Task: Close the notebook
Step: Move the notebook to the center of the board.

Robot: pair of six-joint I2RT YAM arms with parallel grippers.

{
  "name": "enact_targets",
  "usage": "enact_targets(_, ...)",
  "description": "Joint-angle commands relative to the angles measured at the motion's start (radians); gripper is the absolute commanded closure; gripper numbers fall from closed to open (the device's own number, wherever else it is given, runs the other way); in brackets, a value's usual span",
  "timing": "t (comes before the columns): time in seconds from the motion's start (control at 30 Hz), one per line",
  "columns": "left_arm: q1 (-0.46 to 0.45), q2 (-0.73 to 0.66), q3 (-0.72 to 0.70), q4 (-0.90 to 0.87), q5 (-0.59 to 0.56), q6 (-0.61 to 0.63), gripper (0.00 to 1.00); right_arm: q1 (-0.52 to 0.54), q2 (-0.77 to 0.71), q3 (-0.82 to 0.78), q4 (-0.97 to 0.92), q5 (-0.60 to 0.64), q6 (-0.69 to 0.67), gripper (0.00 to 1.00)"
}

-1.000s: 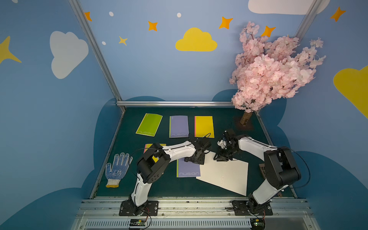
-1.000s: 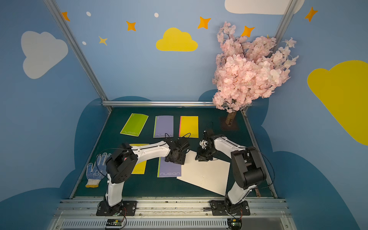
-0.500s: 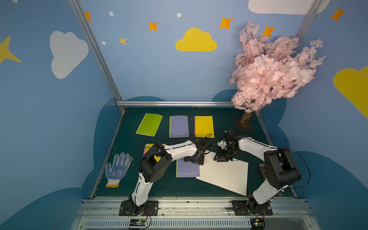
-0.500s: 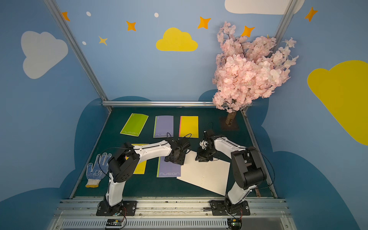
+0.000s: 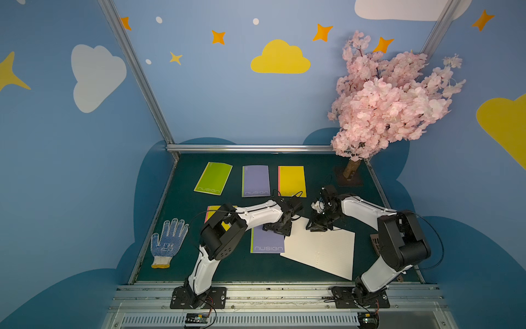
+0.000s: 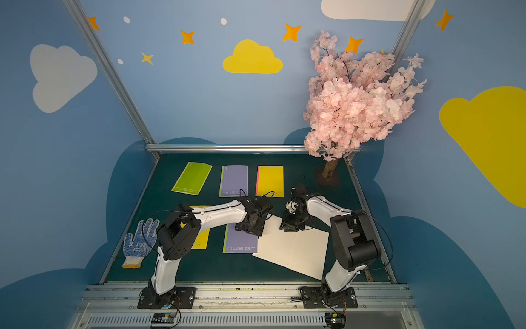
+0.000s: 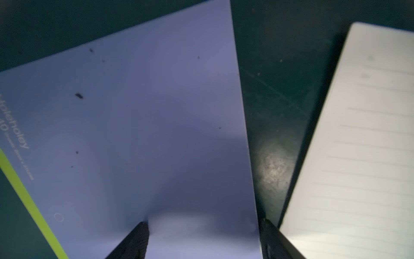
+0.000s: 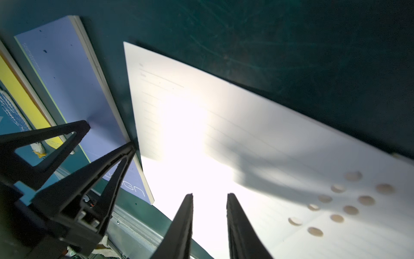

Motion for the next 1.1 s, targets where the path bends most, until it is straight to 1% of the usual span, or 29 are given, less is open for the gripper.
enact_targets(0.0,0.029,0.015,-0.056,-0.055,-0.007,0.046,0.22,-0.002,-0.027,-0.009,-0.008,0.002,0.0,0.71)
enact_targets(0.27,0.086,-0.042,-0.14,-0.011,0.009,0.074,0.22,-0.002,-0.024,-0.005,-0.01,0.001,0.001,0.71)
enact_targets(0.67,0.128,-0.068,-0.196,0.027,0.007,0.138,0.22,-0.002,-0.027,-0.005,-0.011,0.001,0.005,0.71)
enact_targets(0.97,0.136,-0.106,-0.169,0.016,0.003,0.157,0.21,-0.002,-0.053,-0.01,-0.017,0.009,0.014,0.71)
enact_targets(1.07,0.136,-0.129,-0.164,0.023,0.018,0.157,0.2,-0.002,-0.065,-0.011,-0.024,0.018,0.015,0.71)
